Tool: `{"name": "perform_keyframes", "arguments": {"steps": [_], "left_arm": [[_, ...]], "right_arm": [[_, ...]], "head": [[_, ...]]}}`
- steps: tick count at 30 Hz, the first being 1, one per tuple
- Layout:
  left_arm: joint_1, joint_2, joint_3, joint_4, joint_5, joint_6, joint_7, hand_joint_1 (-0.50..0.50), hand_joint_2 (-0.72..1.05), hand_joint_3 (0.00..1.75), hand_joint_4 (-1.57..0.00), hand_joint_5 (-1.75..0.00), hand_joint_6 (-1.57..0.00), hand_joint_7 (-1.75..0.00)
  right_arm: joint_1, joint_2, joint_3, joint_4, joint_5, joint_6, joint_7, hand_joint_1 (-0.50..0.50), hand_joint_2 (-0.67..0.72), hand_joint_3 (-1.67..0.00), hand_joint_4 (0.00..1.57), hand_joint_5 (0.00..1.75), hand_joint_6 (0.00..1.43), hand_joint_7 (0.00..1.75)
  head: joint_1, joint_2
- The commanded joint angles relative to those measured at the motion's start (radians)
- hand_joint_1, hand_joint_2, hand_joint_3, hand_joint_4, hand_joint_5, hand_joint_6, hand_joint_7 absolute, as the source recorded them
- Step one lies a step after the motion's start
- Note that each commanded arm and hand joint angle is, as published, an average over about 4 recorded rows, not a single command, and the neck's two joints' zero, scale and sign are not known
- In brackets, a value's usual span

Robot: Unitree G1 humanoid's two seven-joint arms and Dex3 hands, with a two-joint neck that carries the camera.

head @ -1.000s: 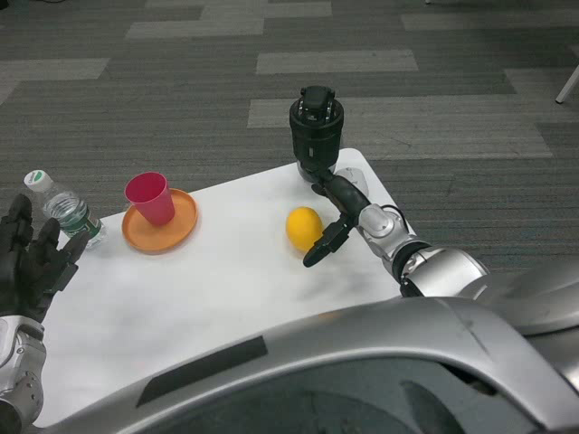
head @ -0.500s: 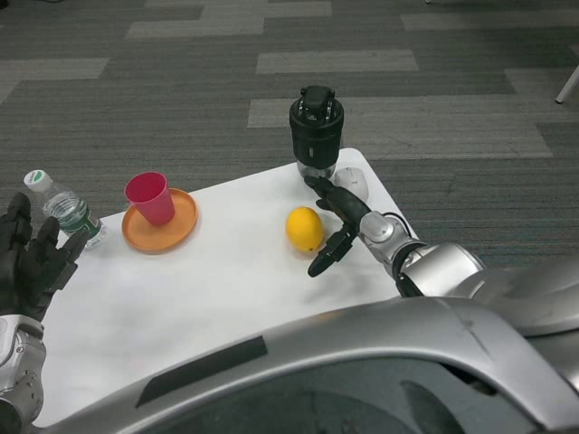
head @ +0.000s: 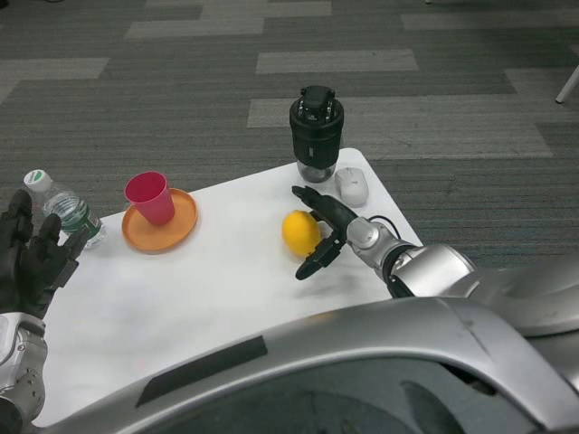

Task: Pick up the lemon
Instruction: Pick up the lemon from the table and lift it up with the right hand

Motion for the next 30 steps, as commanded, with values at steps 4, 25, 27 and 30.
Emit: {"name": "perform_keyframes", "arguments": {"steps": [4, 25, 27, 30], "left_arm": [[0.002, 0.016, 0.016, -0.016, -0.004, -0.006, 0.0, 0.5, 1.05, 0.09, 0.0, -0.21, 0.0, 0.0], [0.005, 0.019, 0.032, -0.028, -0.004, -0.019, 0.001, 0.5, 1.05, 0.04, 0.0, -0.21, 0.0, 0.0], [0.005, 0.019, 0.032, -0.029, -0.004, -0.019, 0.001, 0.5, 1.05, 0.09, 0.0, -0.21, 0.0, 0.0], [0.005, 0.019, 0.033, -0.029, -0.004, -0.019, 0.001, 0.5, 1.05, 0.09, 0.0, -0.21, 0.0, 0.0]], "right_arm": [[-0.026, -0.005, -0.001, 0.002, -0.035, 0.01, -0.068, -0.19, -0.32, -0.34, 0.0, 1.19, 0.0, 0.05], [-0.045, -0.003, -0.002, -0.051, -0.266, 0.129, -0.083, -0.38, -0.54, -1.35, 0.0, 1.5, 0.0, 0.21], [-0.045, -0.003, -0.002, -0.052, -0.266, 0.129, -0.084, -0.35, -0.54, -1.39, 0.0, 1.55, 0.0, 0.28], [-0.044, -0.003, -0.003, -0.057, -0.266, 0.129, -0.086, -0.36, -0.51, -1.43, 0.0, 1.62, 0.0, 0.47]], "head": [[0.0, 0.0], [0.008, -0.009], [0.008, -0.009], [0.01, -0.009]]}}
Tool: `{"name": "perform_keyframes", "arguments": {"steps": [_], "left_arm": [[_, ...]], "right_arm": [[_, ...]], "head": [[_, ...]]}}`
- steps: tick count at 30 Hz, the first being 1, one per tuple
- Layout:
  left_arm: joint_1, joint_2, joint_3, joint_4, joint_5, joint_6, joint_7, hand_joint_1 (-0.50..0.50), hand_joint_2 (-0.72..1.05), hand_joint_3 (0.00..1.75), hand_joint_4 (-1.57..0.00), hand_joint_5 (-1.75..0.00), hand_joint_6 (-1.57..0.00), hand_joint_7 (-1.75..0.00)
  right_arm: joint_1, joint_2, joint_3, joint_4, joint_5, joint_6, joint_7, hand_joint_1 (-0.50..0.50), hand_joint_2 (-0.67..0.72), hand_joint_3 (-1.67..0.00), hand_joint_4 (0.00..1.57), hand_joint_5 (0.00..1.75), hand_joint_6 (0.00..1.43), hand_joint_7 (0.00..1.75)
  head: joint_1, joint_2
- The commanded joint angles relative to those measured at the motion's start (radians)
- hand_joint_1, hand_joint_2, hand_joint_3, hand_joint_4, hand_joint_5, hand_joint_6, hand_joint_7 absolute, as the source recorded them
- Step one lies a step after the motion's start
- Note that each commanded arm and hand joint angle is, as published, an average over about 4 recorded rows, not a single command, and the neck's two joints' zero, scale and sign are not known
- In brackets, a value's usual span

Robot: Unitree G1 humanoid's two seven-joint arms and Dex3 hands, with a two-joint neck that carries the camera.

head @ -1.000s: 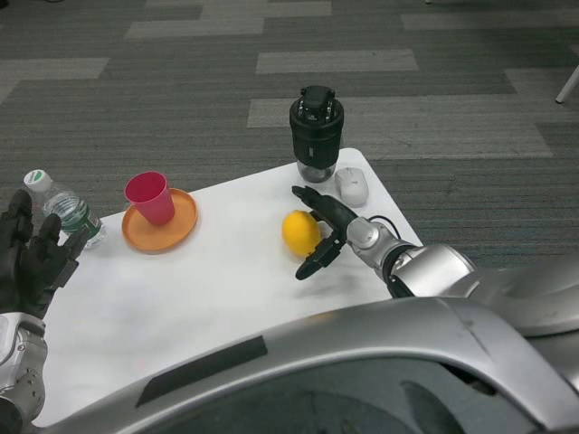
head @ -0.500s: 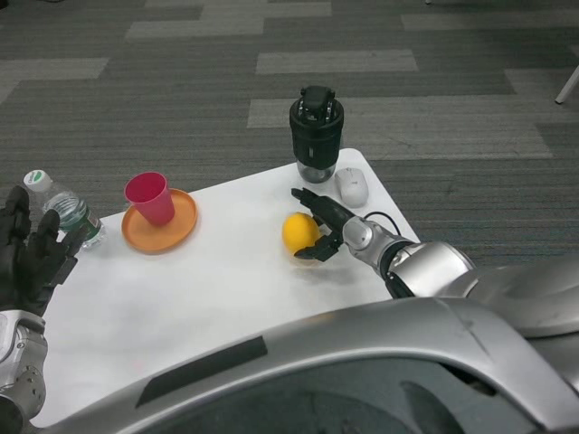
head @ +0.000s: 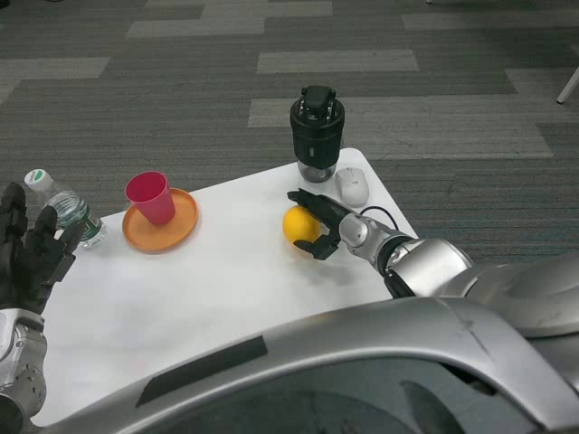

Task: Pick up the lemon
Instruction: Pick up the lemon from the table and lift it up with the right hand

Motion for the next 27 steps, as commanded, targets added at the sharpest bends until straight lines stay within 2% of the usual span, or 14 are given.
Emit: {"name": "perform_keyframes", "arguments": {"steps": [1, 3, 5, 9, 13, 19, 27], "left_arm": [[0.002, 0.019, 0.008, 0.0, -0.004, -0.009, 0.001, 0.5, 1.05, 0.09, 0.0, -0.21, 0.0, 0.0], [0.002, 0.019, 0.009, 0.0, -0.004, -0.009, 0.001, 0.5, 1.05, 0.09, 0.0, -0.21, 0.0, 0.0], [0.002, 0.019, 0.01, 0.0, -0.004, -0.01, 0.001, 0.5, 1.05, 0.09, 0.0, -0.21, 0.0, 0.0], [0.002, 0.019, 0.01, 0.0, -0.004, -0.011, 0.001, 0.5, 1.05, 0.09, 0.0, -0.21, 0.0, 0.0], [0.002, 0.02, 0.01, 0.0, -0.004, -0.011, 0.001, 0.5, 1.05, 0.07, 0.0, -0.21, 0.0, 0.0], [0.002, 0.02, 0.01, 0.0, -0.004, -0.011, 0.001, 0.5, 1.05, 0.07, 0.0, -0.21, 0.0, 0.0], [0.001, 0.022, 0.013, 0.0, -0.004, -0.011, 0.001, 0.5, 1.05, 0.09, 0.0, -0.21, 0.0, 0.0]], "right_arm": [[-0.019, -0.002, -0.005, -0.021, 0.0, 0.013, -0.006, -0.38, -0.51, -1.43, 0.0, 1.65, 0.0, 0.56], [-0.015, -0.001, -0.009, -0.029, 0.0, 0.013, -0.01, -0.38, -0.54, -1.43, 0.0, 1.7, 0.0, 0.84], [-0.012, -0.001, -0.017, -0.032, 0.0, 0.013, -0.016, -0.38, -0.54, -1.43, 0.0, 1.75, 0.01, 1.03], [-0.007, -0.001, -0.032, -0.032, 0.001, 0.012, -0.023, -0.38, -0.54, -1.37, 0.02, 1.75, 0.09, 1.17], [0.009, -0.001, -0.063, -0.048, 0.003, 0.009, -0.033, -0.38, -0.54, -1.33, 0.09, 1.75, 0.26, 1.31], [0.034, -0.001, -0.114, -0.087, 0.011, 0.004, -0.032, -0.38, -0.54, -1.27, 0.09, 1.75, 0.29, 1.33], [0.105, 0.009, -0.128, -0.266, 0.066, 0.001, -0.024, -0.34, -0.54, -1.27, 0.09, 1.75, 0.29, 1.33]], "head": [[0.001, 0.0], [0.001, 0.001], [0.001, 0.001], [0.002, 0.003], [0.002, 0.003], [0.008, 0.009], [0.016, 0.023]]}}
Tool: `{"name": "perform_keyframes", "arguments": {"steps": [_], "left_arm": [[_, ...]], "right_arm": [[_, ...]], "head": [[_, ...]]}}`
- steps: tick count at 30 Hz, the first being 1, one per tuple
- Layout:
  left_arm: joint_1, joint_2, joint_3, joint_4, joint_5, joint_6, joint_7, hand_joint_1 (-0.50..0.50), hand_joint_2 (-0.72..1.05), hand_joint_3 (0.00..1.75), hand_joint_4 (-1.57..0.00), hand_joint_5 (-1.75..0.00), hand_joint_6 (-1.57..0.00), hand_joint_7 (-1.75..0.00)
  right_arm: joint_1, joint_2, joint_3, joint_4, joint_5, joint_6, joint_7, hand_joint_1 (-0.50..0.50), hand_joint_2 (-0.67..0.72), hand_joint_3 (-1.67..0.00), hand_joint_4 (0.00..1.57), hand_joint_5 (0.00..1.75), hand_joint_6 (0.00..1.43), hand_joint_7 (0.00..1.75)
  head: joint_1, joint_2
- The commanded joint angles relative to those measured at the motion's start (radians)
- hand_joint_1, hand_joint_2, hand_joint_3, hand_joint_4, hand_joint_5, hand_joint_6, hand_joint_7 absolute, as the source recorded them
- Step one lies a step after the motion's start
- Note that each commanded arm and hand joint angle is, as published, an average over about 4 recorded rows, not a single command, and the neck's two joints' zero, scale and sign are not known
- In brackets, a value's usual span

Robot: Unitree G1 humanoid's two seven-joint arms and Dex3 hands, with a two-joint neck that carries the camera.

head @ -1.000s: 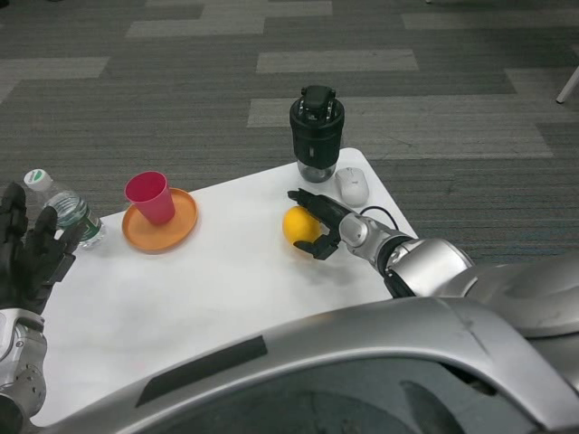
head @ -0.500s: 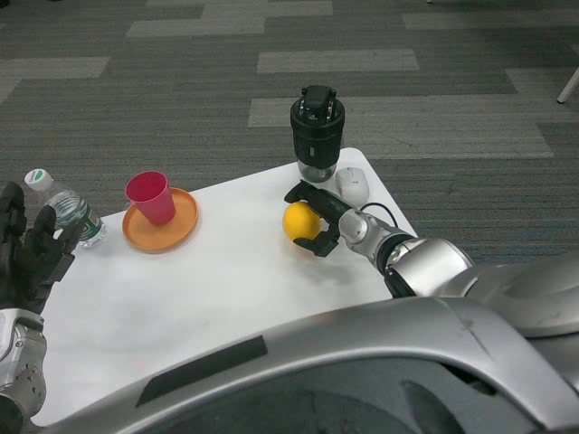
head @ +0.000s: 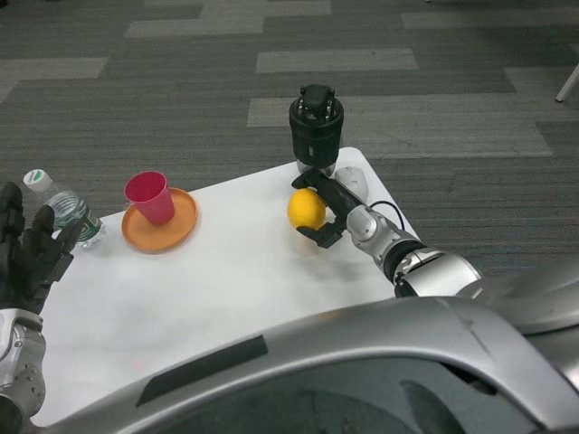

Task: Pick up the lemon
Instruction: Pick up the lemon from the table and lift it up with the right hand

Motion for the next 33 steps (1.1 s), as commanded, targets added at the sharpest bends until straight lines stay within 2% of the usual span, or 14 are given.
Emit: {"name": "perform_keyframes", "arguments": {"steps": [1, 8, 16, 20, 22, 28, 30, 33], "left_arm": [[-0.001, 0.018, 0.007, 0.002, -0.004, -0.005, 0.001, 0.5, 1.05, 0.09, 0.0, -0.21, 0.0, 0.0], [-0.001, 0.018, 0.007, 0.002, -0.002, -0.005, 0.001, 0.5, 1.05, 0.04, 0.0, -0.21, 0.0, 0.0], [-0.003, 0.018, 0.009, 0.002, -0.002, -0.005, 0.001, 0.5, 1.05, 0.09, 0.0, -0.21, 0.0, 0.0], [-0.003, 0.018, 0.009, 0.002, -0.002, -0.005, 0.001, 0.5, 1.05, 0.09, 0.0, -0.21, 0.0, 0.0], [-0.004, 0.018, 0.008, 0.002, -0.002, -0.005, 0.001, 0.5, 1.05, 0.09, 0.0, -0.21, 0.0, 0.0], [-0.007, 0.018, 0.009, 0.003, -0.001, -0.005, 0.001, 0.5, 1.05, 0.09, 0.0, -0.21, 0.0, 0.0], [-0.007, 0.018, 0.008, 0.003, -0.001, -0.005, 0.001, 0.5, 1.05, 0.09, 0.0, -0.21, 0.0, 0.0], [-0.007, 0.018, 0.008, 0.003, -0.001, -0.005, 0.001, 0.5, 1.05, 0.09, 0.0, -0.21, 0.0, 0.0]], "right_arm": [[0.022, 0.008, 0.0, -0.082, 0.033, -0.007, -0.001, -0.33, -0.54, -1.27, 0.09, 1.75, 0.29, 1.33], [0.043, 0.007, 0.101, -0.169, 0.178, -0.037, 0.004, -0.38, -0.54, -1.27, 0.09, 1.75, 0.29, 1.33], [0.044, -0.005, 0.258, -0.299, 0.354, -0.063, 0.004, -0.35, -0.54, -1.27, 0.09, 1.75, 0.29, 1.33], [0.044, -0.01, 0.287, -0.331, 0.391, -0.068, 0.004, -0.38, -0.54, -1.27, 0.09, 1.75, 0.29, 1.33], [0.044, -0.011, 0.299, -0.342, 0.411, -0.073, 0.004, -0.35, -0.54, -1.27, 0.09, 1.75, 0.29, 1.33], [0.044, -0.014, 0.304, -0.365, 0.43, -0.078, 0.004, -0.36, -0.54, -1.27, 0.11, 1.75, 0.29, 1.33], [0.044, -0.017, 0.302, -0.37, 0.43, -0.078, 0.004, -0.34, -0.54, -1.27, 0.09, 1.75, 0.29, 1.33], [0.044, -0.018, 0.298, -0.37, 0.43, -0.078, 0.004, -0.36, -0.54, -1.27, 0.09, 1.75, 0.29, 1.33]], "head": [[0.004, 0.005], [0.022, 0.016], [0.14, 0.042], [0.242, 0.049], [0.293, 0.049], [0.376, 0.047], [0.396, 0.048], [0.407, 0.05]]}}
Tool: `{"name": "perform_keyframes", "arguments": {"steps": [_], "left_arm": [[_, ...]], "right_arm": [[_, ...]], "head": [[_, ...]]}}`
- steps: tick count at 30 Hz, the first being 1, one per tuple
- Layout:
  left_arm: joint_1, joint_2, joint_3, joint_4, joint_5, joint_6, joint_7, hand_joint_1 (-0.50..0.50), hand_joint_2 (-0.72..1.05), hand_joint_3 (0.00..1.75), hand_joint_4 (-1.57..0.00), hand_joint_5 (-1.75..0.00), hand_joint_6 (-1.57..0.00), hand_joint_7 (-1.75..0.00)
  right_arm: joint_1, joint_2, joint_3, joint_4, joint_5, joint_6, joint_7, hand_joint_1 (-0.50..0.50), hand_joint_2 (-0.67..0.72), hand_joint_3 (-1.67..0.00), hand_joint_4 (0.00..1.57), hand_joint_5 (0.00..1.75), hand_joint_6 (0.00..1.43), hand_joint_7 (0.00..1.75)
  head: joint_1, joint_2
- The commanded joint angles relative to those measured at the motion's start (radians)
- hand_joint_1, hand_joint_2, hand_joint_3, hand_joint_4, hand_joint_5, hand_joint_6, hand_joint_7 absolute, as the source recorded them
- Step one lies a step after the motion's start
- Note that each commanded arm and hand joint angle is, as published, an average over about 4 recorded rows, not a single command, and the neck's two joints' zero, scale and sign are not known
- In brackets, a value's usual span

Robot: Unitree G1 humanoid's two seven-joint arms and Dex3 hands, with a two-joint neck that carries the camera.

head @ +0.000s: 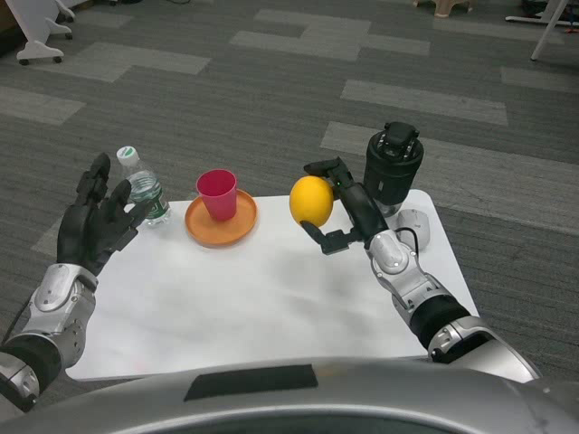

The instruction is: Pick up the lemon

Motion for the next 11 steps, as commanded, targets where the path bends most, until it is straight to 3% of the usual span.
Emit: {"name": "perform_keyframes", "arguments": {"steps": [1, 11], "left_arm": [[-0.007, 0.016, 0.006, 0.003, -0.001, -0.004, 0.001, 0.5, 1.05, 0.09, 0.0, -0.21, 0.0, 0.0], [-0.008, 0.016, 0.006, 0.003, 0.0, -0.004, 0.001, 0.5, 1.05, 0.09, 0.0, -0.21, 0.0, 0.0]], "right_arm": [[-0.006, -0.01, -0.011, -0.014, 0.01, -0.011, 0.001, -0.38, -0.54, -1.27, 0.09, 1.75, 0.29, 1.33], [-0.004, -0.012, -0.02, -0.016, 0.015, -0.012, 0.001, -0.35, -0.54, -1.27, 0.1, 1.75, 0.29, 1.33]], "head": [[0.003, 0.002], [0.002, 0.024]]}}
